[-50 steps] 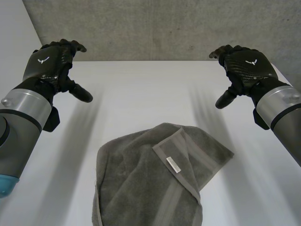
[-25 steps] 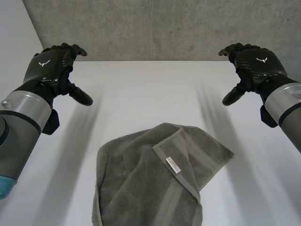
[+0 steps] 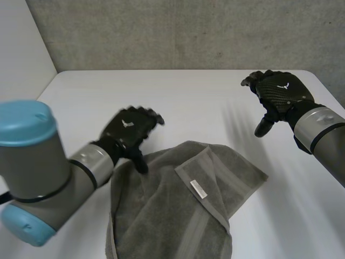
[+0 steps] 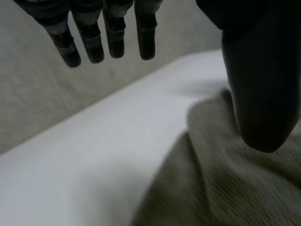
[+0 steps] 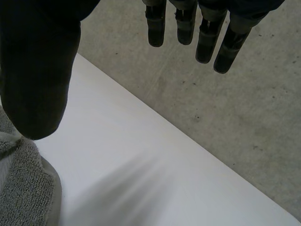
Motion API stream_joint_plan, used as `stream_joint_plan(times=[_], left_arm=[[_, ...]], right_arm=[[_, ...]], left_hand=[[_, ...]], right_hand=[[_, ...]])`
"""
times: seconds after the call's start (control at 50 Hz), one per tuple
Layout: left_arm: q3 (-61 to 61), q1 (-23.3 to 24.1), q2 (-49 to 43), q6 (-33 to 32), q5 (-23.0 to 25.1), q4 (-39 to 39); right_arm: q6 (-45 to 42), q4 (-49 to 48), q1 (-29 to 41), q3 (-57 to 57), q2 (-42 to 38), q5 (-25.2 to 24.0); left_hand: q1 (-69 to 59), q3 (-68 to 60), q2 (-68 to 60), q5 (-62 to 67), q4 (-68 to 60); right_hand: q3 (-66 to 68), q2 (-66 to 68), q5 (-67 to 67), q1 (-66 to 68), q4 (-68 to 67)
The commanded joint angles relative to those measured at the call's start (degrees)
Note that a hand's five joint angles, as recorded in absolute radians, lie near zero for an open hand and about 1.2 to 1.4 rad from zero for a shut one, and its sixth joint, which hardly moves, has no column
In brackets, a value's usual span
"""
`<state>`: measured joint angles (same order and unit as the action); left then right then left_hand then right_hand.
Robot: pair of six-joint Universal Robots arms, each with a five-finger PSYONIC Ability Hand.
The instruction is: Fold the towel.
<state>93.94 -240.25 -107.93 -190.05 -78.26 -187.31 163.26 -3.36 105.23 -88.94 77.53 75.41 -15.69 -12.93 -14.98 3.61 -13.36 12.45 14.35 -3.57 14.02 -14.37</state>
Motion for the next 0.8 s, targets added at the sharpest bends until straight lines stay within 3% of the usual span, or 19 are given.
stream_joint_plan(times=[0.02, 0.1, 0.2, 0.22, 0.24, 0.26, 0.28, 0.3, 0.58, 0.68, 0.8], left_arm=[[-2.35, 3.90, -8.34, -5.85, -0.67, 0.11], [-3.76, 5.49, -10.90, -7.71, -0.84, 0.37], [-5.70, 6.11, -12.39, -8.41, -1.72, 0.37], [-6.39, 6.11, -12.92, -8.41, -1.72, 0.37], [-7.18, 6.19, -13.44, -8.24, -1.46, 0.46], [-7.19, 6.19, -13.45, -8.24, -1.46, 0.46], [-7.80, 6.19, -14.06, -8.32, -1.37, 0.55], [-8.15, 6.28, -14.41, -8.50, -1.37, 0.63], [-15.45, 4.61, -15.21, -8.59, -1.81, 1.60], [-16.86, -1.00, -14.42, -8.94, -1.11, 1.25], [-15.45, -3.30, -14.50, -11.66, 1.27, 1.16]], right_arm=[[0.13, 0.02, -0.29, -0.18, -1.68, -0.62], [0.04, 0.20, -0.29, -0.35, -3.44, -0.62], [-0.22, -0.06, 0.15, -1.14, -7.30, -0.71], [-0.22, -0.06, 0.15, -1.14, -7.31, -0.71], [-0.22, 0.02, 0.23, -1.14, -8.18, -0.71], [-0.40, 0.28, 0.23, -1.14, -8.97, -0.71], [-0.40, 0.29, 0.23, -1.14, -8.98, -0.71], [-0.75, 0.37, 0.32, -1.23, -9.59, -0.62], [-2.95, 0.11, 0.41, -1.67, -9.86, -0.62], [-2.86, 0.02, 0.58, -2.11, -9.95, -0.62], [-2.86, -0.15, 1.46, -2.29, -10.21, -0.62]], left_hand=[[3.46, 2.93, 2.76, -1.38, 3.36], [2.11, 2.93, 1.40, -0.03, 3.36], [-9.83, 2.93, -10.54, 11.91, 3.36], [-20.65, 2.93, -21.36, 22.73, 3.36], [-39.75, 2.93, -40.46, 41.83, 3.36], [-39.94, 2.93, -40.65, 42.02, 3.36], [-58.26, 2.93, -58.97, 60.34, 3.36], [-64.25, 2.93, -64.96, 66.33, 3.36], [-64.31, 2.93, -65.02, 66.39, 3.36], [-64.31, 2.93, -65.02, 66.39, 3.36], [-64.31, 2.93, -65.02, 66.39, 3.36]], right_hand=[[-2.45, -4.35, 3.57, -4.02, 4.37], [-2.45, -4.35, 3.57, -4.02, 4.37], [-2.45, -4.35, 3.57, -4.02, 4.37], [-2.45, -4.35, 3.57, -4.02, 4.37], [-2.45, -4.35, 3.57, -4.02, 4.37], [-2.45, -4.35, 3.57, -4.02, 4.37], [-2.45, -4.35, 3.57, -4.02, 4.37], [-2.45, -4.35, 3.57, -4.02, 4.37], [-2.45, -4.35, 3.57, -4.02, 4.37], [-2.45, -4.35, 3.57, -4.02, 4.37], [-2.45, -4.35, 3.57, -4.02, 4.37]])
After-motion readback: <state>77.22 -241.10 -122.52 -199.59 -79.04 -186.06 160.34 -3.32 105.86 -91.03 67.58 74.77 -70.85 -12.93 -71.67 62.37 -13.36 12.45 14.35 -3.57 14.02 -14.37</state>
